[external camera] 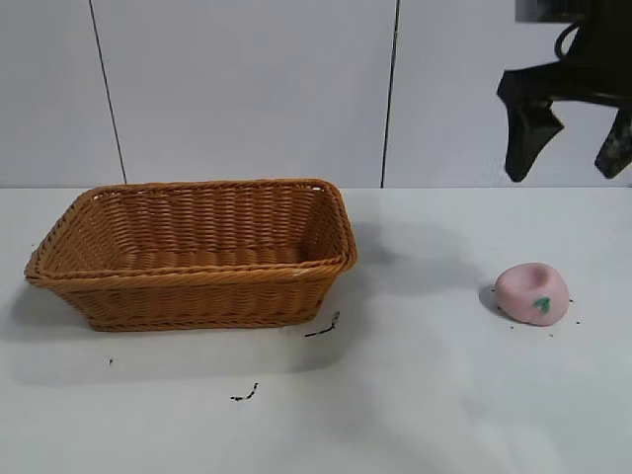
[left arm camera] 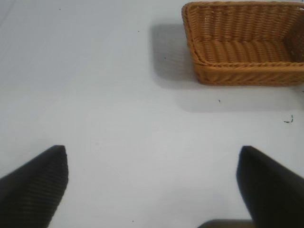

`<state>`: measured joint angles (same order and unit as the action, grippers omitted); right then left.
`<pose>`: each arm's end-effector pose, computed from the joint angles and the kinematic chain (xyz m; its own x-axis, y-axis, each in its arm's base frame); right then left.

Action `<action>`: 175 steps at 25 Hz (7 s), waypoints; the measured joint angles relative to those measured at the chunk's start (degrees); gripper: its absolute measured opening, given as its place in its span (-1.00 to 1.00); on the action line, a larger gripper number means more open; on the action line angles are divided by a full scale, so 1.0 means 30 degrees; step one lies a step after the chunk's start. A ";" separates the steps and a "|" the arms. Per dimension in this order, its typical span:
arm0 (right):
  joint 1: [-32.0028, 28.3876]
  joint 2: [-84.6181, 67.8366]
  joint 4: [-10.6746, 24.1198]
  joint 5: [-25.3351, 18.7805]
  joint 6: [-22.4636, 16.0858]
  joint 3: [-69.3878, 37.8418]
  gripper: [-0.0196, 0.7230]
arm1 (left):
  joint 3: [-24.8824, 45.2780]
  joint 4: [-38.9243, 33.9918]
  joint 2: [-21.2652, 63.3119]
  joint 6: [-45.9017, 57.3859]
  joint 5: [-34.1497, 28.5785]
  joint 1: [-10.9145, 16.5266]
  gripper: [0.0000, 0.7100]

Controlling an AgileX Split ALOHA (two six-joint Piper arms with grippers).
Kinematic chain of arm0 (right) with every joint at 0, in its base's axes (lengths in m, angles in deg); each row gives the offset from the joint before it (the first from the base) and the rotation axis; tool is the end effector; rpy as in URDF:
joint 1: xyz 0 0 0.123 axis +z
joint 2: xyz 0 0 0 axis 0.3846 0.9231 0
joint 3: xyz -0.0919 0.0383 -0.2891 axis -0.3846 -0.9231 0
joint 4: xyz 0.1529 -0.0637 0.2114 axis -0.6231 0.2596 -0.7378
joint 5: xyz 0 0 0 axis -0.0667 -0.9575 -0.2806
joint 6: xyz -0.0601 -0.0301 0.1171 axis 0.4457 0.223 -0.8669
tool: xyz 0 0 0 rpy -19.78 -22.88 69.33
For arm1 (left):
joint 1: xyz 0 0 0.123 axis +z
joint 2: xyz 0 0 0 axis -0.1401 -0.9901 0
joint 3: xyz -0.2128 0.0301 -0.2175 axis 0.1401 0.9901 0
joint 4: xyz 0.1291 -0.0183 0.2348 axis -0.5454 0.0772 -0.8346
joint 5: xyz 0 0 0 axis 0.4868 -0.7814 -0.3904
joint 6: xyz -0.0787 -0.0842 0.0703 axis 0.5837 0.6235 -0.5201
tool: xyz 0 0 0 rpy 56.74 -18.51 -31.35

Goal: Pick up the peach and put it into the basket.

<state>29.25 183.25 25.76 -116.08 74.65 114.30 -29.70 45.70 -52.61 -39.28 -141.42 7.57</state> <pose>0.4110 0.0456 0.1987 -0.9408 -0.1521 -0.3030 -0.1506 0.9882 -0.0282 0.0282 -0.0015 0.2654 -0.4571 -0.0306 -0.8889 0.0005 0.9994 -0.0347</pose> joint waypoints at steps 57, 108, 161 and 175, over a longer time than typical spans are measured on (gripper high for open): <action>0.1856 0.3532 -0.1703 -0.6151 -0.0785 1.4012 -0.98 | 0.0000 0.0000 0.0000 0.0000 0.0000 0.0000 0.95; 0.7831 1.0453 -0.0590 -0.5927 -0.0558 2.2377 0.93 | 0.0000 0.0000 0.0000 0.0000 0.0000 0.0000 0.95; -0.1490 -2.5794 -0.0538 -0.4237 -0.0752 -1.3801 0.93 | 0.0000 0.0000 0.0000 0.0000 0.0000 0.0000 0.95; -0.1490 -3.4206 -0.0524 -0.2676 -0.0752 -1.6770 0.93 | 0.0000 0.0000 0.0000 0.0000 0.0000 0.0000 0.95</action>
<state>24.78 80.63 24.19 -124.11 72.40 63.98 -29.70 45.70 -52.61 -39.28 -141.42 7.57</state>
